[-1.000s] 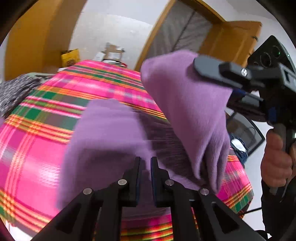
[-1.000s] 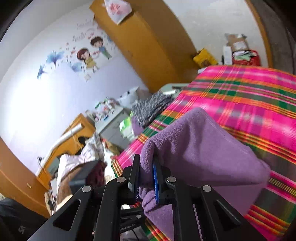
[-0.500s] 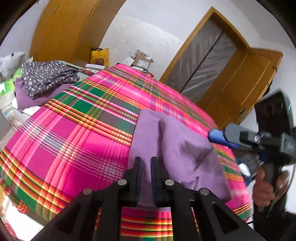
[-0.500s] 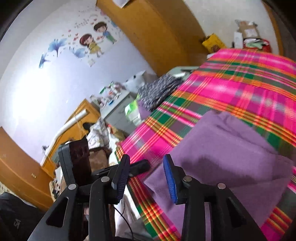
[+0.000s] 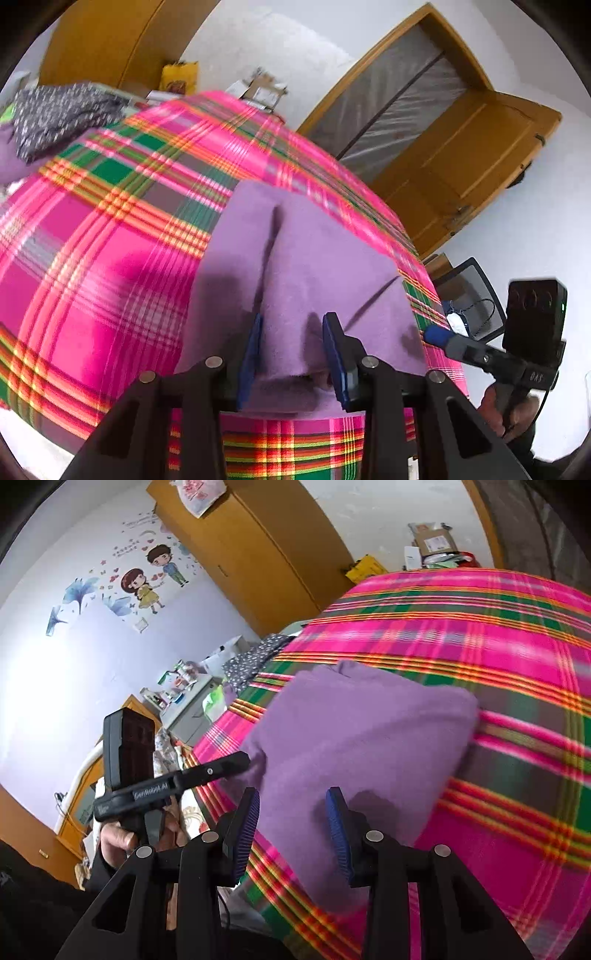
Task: Fold clothes
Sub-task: 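Open the right gripper and release the folded edge onto the garment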
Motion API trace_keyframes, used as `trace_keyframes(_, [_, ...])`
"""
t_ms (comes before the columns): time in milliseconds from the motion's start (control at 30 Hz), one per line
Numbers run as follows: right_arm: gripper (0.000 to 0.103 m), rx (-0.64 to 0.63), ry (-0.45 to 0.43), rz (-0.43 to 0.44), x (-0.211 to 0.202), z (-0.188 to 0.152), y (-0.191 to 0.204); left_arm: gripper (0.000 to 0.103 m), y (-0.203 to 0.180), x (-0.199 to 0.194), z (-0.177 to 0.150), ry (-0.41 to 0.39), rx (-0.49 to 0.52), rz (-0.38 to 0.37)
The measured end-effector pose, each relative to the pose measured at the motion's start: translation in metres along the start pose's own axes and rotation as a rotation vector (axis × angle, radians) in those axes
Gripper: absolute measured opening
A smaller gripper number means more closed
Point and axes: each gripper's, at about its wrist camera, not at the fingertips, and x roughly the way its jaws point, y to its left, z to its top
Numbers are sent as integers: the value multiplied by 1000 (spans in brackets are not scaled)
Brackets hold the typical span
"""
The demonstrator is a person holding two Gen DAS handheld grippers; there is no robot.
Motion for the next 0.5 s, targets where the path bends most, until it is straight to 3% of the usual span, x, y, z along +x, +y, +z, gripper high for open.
trace_keyframes(100, [39,27,-15,3,-6,-7,-9,33,1,6,-1,23,-14,-3])
trace_keyframes(167, [39,44,-17,0,-8,-10,-15,10,2,3,1,12,-13,-16])
trace_keyframes(367, [39,71,-27,1,-14,-15,-23,10,-3,-13,13,-56,27,-45])
trace_keyframes(500, [39,75,-27,11,-12,-15,-24,10,7,-14,13,-50,23,-33])
